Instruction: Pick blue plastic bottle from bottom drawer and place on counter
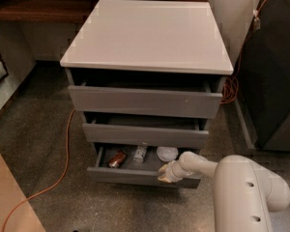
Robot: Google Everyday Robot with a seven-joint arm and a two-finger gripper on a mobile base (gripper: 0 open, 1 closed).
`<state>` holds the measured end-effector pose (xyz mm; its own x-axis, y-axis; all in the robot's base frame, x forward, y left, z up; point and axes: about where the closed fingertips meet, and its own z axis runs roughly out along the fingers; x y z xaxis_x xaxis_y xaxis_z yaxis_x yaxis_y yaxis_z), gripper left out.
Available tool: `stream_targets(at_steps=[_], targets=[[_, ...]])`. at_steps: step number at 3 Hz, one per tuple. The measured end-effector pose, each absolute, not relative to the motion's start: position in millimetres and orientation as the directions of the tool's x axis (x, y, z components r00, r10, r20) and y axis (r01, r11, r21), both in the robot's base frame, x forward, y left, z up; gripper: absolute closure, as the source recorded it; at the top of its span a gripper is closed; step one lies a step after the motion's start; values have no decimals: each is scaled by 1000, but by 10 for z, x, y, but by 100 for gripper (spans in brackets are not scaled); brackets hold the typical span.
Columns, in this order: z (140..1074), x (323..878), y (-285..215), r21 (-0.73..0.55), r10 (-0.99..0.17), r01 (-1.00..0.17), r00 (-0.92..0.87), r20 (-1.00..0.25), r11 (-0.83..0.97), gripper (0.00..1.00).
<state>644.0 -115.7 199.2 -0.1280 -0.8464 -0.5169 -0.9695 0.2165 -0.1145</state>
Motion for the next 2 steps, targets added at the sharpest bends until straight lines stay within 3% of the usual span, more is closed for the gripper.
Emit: stream_targets(at_steps=[2], targets=[[1996, 6303, -1116, -106, -855, -973, -125, -504, 205, 100]])
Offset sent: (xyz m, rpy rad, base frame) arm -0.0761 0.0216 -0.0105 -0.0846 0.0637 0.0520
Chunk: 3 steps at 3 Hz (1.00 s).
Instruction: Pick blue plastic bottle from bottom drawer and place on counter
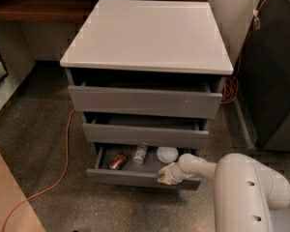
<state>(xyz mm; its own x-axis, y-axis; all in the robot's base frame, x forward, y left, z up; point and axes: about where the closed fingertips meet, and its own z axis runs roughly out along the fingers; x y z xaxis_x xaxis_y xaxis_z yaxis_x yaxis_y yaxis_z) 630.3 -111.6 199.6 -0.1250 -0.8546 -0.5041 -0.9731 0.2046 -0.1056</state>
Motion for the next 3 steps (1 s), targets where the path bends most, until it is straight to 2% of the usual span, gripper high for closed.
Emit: stream_targets(at_steps=[1, 3], targets=[[1947, 6007, -1052, -90, -865, -977, -128, -484, 195, 98], [1994, 5839, -1027, -88, -872, -976, -134, -471, 198, 51]])
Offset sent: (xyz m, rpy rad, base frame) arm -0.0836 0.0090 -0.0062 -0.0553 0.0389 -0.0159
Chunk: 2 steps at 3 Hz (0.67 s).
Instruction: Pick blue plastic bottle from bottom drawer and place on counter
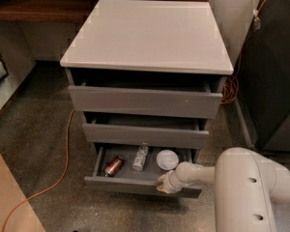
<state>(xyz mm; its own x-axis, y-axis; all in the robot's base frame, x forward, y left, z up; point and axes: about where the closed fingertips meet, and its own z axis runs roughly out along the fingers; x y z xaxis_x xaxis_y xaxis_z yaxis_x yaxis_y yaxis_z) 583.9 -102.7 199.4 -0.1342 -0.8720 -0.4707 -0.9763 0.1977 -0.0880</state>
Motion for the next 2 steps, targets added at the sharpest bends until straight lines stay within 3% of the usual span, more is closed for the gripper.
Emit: stream_targets(at_steps=[1, 2], targets=[[1973, 5685, -1008, -83, -880, -976, -141, -454, 200, 42], [2006, 5684, -1008, -83, -880, -976, -141, -454, 200, 65]])
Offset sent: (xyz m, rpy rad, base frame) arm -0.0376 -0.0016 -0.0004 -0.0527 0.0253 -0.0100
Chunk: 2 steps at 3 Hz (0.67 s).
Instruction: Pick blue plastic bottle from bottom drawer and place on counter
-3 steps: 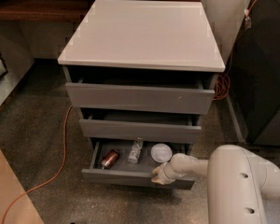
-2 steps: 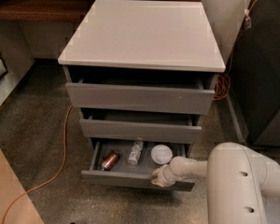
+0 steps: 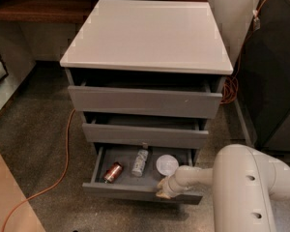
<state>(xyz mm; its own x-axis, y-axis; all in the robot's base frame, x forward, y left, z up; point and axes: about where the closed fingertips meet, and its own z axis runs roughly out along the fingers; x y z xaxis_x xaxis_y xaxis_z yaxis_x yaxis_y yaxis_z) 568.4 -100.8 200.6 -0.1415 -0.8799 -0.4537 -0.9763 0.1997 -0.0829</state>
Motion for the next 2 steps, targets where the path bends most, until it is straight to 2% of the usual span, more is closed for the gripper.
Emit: stream_targets(at_steps=[1, 2], targets=[[2008, 5670, -1010, -82, -880, -976, -142, -452, 200, 96], [1976, 5486, -1026, -69, -886, -977, -150, -438, 200, 100]])
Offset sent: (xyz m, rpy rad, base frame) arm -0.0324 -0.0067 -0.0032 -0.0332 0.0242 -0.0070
